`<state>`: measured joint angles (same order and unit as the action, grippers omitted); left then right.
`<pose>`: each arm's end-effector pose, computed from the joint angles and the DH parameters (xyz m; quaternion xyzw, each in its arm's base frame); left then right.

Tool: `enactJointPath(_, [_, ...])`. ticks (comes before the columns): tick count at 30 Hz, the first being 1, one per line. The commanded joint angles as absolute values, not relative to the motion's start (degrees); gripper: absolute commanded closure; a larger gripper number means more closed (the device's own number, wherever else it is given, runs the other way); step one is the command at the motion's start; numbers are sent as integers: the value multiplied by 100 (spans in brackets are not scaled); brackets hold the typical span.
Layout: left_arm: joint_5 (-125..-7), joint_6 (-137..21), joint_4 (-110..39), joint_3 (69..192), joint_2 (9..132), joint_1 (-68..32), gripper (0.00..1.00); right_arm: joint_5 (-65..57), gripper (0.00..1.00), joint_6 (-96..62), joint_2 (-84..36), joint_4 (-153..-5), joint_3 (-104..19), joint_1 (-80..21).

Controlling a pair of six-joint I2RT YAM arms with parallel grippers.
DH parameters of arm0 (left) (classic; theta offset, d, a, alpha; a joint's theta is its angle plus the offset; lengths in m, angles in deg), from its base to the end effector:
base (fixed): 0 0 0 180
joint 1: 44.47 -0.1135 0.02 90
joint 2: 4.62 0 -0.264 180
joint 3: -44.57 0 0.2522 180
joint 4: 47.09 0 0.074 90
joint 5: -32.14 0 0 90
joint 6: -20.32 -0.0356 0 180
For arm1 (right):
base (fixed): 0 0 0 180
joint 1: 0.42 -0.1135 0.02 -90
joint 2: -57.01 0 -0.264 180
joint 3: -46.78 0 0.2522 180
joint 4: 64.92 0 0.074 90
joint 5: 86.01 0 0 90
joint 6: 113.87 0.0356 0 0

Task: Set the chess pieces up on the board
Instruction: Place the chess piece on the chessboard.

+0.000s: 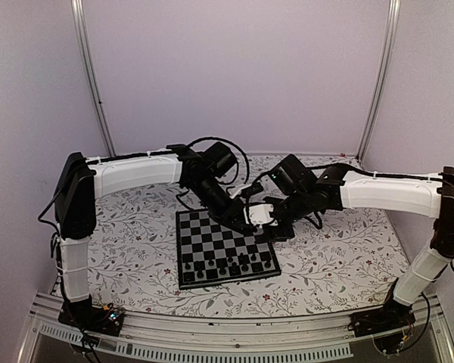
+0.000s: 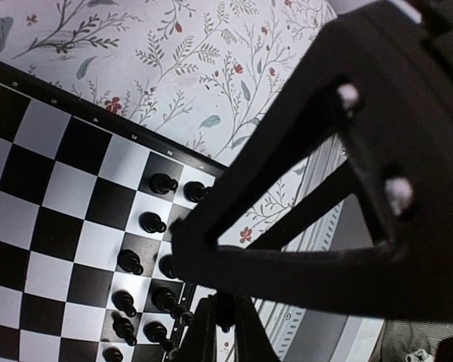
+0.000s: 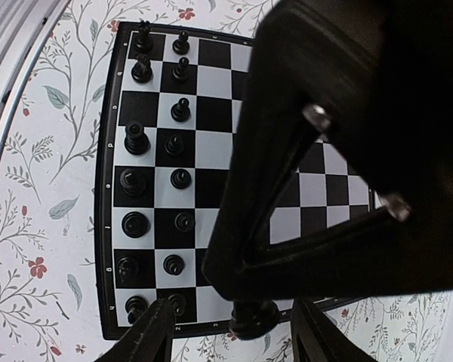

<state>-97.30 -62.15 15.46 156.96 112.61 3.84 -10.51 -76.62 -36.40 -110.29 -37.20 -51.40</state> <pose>0.2698 -0.3370 0.2333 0.3836 0.8422 -0.3788 0.0081 0.2116 0.2752 0.2471 -0.7673 0.5539 0.1156 0.3018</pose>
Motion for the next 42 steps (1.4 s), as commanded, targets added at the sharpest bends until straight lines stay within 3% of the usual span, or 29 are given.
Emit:
enactJointPath(1, [-10047,-6259,1606,15796,11251,360,99,-557,46,-7726,-3803,-10838,-3773,-5316])
enactJointPath(4, [-10110,-6272,1605,15768,11254,360,99,-485,51,-7684,-3859,-10763,-3780,-5374])
enactJointPath(12, [-10089,-6295,1610,15723,11270,352,97,-432,82,-7578,-3885,-10753,-3737,-5435])
enactJointPath(15, [-10022,-6307,1636,15721,11222,336,95,-422,88,-7555,-3841,-10721,-3626,-5428])
enactJointPath(20, [-9650,-6208,1275,15257,10678,330,81,-748,92,-7294,-3716,-10681,-3475,-5318])
enactJointPath(23, [-9462,-5942,545,14701,10086,325,79,-1335,93,-6963,-3636,-10716,-3548,-5088])
enactJointPath(29, [-8411,-5628,-1262,13545,8837,400,74,-3236,94,-6219,-3510,-10838,-3907,-4415])
enactJointPath(33, [-7540,-6318,-2521,12798,8206,807,71,-4694,93,-5720,-3645,-10856,-4083,-3975])
enactJointPath(42, [-7422,-7785,-2643,13021,8333,1247,67,-5708,92,-5552,-3789,-10932,-4125,-3804])
